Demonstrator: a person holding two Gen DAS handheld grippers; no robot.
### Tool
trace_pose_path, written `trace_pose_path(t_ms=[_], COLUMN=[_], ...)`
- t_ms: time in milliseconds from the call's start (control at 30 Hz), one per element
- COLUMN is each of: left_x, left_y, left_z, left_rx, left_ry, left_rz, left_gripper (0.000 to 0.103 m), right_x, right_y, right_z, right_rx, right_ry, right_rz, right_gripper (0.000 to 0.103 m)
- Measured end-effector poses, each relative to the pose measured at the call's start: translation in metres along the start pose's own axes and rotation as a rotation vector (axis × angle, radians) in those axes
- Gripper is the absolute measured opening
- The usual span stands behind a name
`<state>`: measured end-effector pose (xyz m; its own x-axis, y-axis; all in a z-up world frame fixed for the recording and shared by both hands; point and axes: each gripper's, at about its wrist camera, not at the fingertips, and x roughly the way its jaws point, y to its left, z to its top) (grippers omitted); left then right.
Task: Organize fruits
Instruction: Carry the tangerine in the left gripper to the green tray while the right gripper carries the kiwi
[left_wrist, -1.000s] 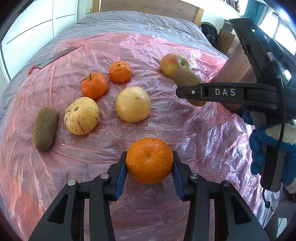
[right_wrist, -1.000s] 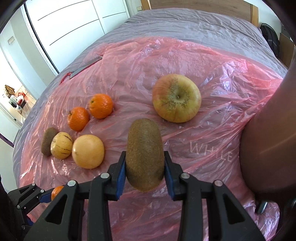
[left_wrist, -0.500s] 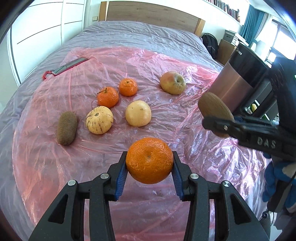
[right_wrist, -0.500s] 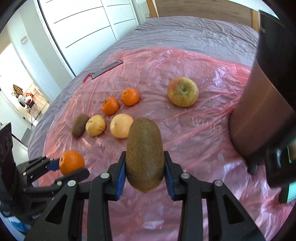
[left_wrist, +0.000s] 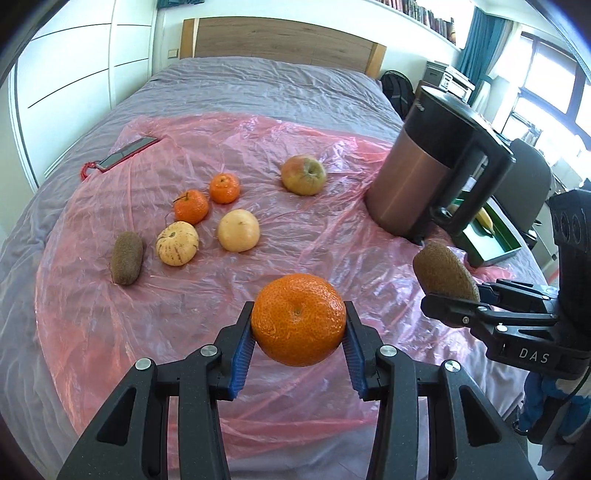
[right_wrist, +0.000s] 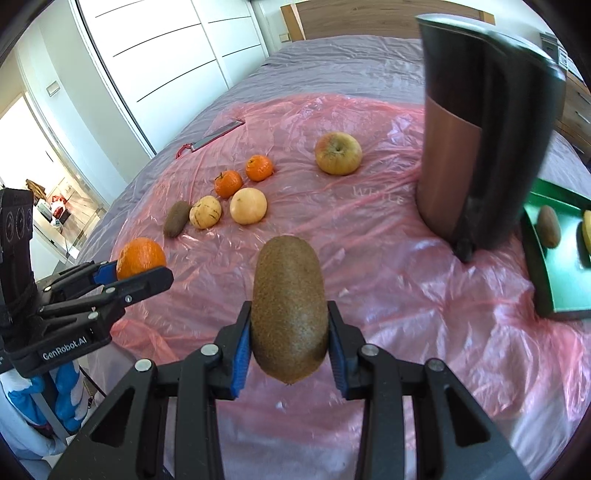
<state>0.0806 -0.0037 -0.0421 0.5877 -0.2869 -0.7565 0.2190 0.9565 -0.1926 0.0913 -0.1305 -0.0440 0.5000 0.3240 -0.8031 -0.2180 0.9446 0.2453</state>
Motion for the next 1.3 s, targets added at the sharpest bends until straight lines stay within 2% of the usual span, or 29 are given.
trace_pose_path(t_ms=[400,800,1067,1300], left_x=[-0.010,0.005,0.034,0.071], left_y=[-0.069,-0.168,-0.235,-0.288], left_z=[-0.001,0.007,0.028,0.056], left_rx=[0.096,0.235,0.310,0.372], left_ry=[0.026,0.093,0.128,0.122], left_rz=[-0.088,-0.212,-0.280,-0.294], left_gripper=[0.039,0.039,0.039,0.039], right_x=[-0.061,-0.119,-0.137,-0.130], right_y=[-0.059,-0.161,-0.228,-0.278], right_z=[-0.040,-0.073,-0.066,-0.046], right_rx=[0.093,0.249,0.300,0.323], right_ry=[-0.066,-0.143,-0.183,-0.200], right_rz=[-0.072,-0.160,-0.218,-0.252], right_gripper=[0.000,0.000,0.000,0.000])
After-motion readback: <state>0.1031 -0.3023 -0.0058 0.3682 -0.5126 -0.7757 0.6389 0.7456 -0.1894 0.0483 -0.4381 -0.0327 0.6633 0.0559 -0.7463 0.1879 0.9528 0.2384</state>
